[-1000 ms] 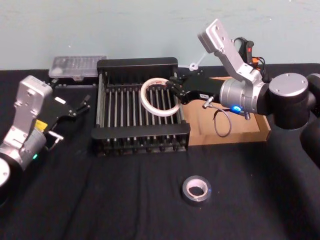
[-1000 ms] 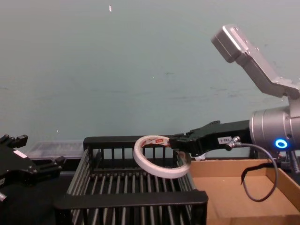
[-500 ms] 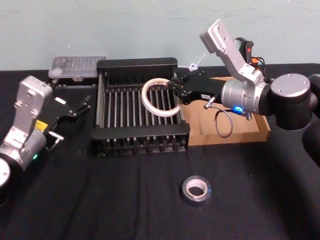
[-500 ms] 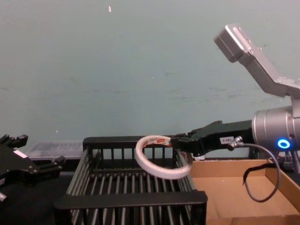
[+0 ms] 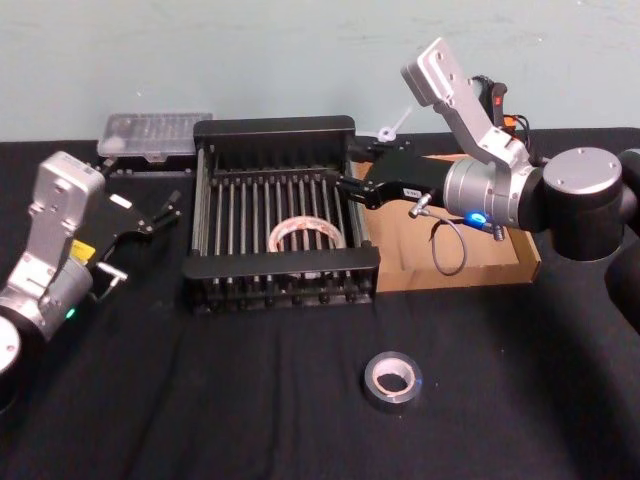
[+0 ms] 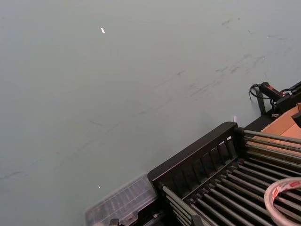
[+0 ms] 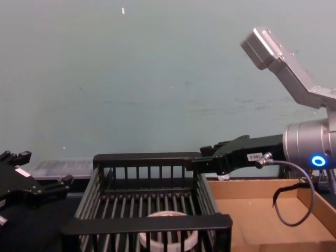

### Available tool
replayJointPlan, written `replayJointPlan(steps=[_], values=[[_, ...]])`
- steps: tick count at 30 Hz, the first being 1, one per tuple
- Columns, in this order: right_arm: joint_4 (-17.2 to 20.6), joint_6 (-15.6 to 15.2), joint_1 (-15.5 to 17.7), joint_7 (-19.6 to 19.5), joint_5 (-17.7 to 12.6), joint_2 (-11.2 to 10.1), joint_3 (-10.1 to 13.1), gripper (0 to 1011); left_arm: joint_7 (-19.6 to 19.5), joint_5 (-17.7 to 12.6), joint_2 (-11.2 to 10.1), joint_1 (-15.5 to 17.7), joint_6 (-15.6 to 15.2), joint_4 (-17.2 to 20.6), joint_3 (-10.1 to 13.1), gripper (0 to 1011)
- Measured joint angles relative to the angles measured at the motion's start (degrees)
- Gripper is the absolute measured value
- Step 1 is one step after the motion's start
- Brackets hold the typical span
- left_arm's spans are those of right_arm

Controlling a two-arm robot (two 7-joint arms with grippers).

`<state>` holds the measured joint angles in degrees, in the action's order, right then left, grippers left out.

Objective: Pick up the white tape and place it into the black box , Pick up the silver tape and place it into the brown box.

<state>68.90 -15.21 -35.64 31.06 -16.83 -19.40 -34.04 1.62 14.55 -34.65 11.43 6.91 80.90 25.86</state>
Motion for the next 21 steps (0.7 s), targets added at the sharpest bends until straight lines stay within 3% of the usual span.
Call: replayJointPlan(steps=[2, 3, 8, 9, 17, 21], values=[[0.01, -0.01, 0.01, -0.01, -0.01, -0.01, 0.00, 563, 0.00, 0.00, 0.00, 0.00, 0.00, 0.00, 0.00, 1001], [0.01, -0.01, 0.01, 0.00, -0.01, -0.01, 0.00, 632, 0.00, 0.00, 0.00, 0.00, 0.00, 0.00, 0.00, 1001], [0.04, -0.04, 0.04, 0.00, -0.04, -0.04, 0.00, 760, 0.00, 0.00, 0.00, 0.00, 0.00, 0.00, 0.00, 1001], [0.05, -0.04, 0.04, -0.01, -0.04, -0.04, 0.00, 825, 0.00, 0.00, 0.00, 0.00, 0.00, 0.00, 0.00, 1001], [0.06, -0.04, 0.06, 0.00, -0.04, -0.05, 0.00, 999, 0.00, 0.00, 0.00, 0.00, 0.00, 0.00, 0.00, 1001], [0.54, -0.13, 0.37, 0.01, -0.16, -0.24, 0.33, 1002, 0.00, 0.00, 0.00, 0.00, 0.00, 0.00, 0.00, 1001]])
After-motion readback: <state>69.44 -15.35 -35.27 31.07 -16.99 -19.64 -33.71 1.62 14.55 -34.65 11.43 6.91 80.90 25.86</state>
